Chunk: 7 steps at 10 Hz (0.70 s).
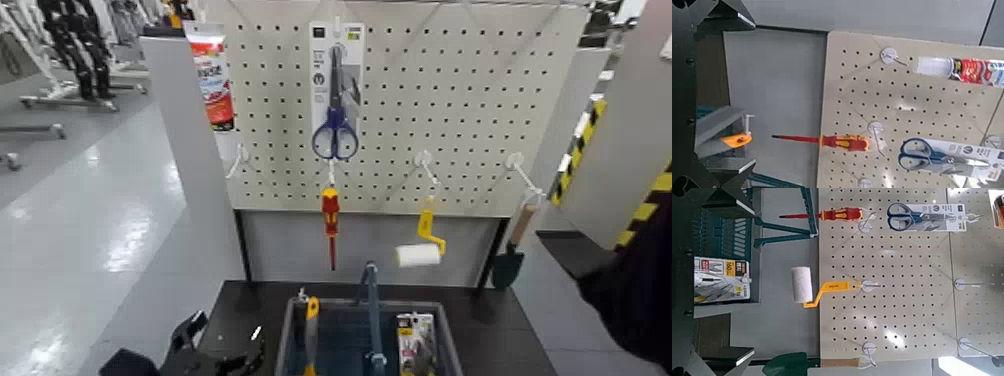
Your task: Put the blue scissors into the crate.
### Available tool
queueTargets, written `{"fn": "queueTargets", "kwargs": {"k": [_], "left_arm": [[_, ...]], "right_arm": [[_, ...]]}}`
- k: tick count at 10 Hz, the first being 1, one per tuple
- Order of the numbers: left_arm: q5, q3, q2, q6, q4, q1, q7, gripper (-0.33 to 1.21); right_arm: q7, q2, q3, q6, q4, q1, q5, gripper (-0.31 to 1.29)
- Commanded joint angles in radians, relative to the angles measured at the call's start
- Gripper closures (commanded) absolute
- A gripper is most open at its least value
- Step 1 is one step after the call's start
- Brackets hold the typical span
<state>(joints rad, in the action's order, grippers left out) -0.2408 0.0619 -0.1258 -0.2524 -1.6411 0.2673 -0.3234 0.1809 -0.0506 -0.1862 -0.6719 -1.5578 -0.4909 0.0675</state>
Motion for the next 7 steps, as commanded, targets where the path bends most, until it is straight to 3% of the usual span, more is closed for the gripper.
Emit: {"fn": "queueTargets", "kwargs": {"k": [1, 3, 5, 7], "left_arm": [[-0.003, -0.031, -0.005, 0.119, -0.069, -0.063, -0.052, 0.1], [-0.003, -0.033, -0.017, 0.2, -0.1, -0.132, -0.112, 0.1], [-0.038, -0.02, -0.049, 0.246, -0.077, -0.229, -0.195, 0.14], [-0.052, -0.002, -0.063, 0.268, -0.037, -0.319, -0.246, 0.17]], "right_arm": [[0.0, 0.002, -0.001, 0.0, 0.001, 0.0, 0.0, 0.08], [0.0, 0.002, -0.001, 0.0, 0.001, 0.002, 0.0, 0.08], [0.0, 0.002, -0.004, 0.002, 0.004, 0.005, 0.0, 0.08], [0.0, 0.002, -0.007, 0.002, 0.008, 0.009, 0.0, 0.08]]}}
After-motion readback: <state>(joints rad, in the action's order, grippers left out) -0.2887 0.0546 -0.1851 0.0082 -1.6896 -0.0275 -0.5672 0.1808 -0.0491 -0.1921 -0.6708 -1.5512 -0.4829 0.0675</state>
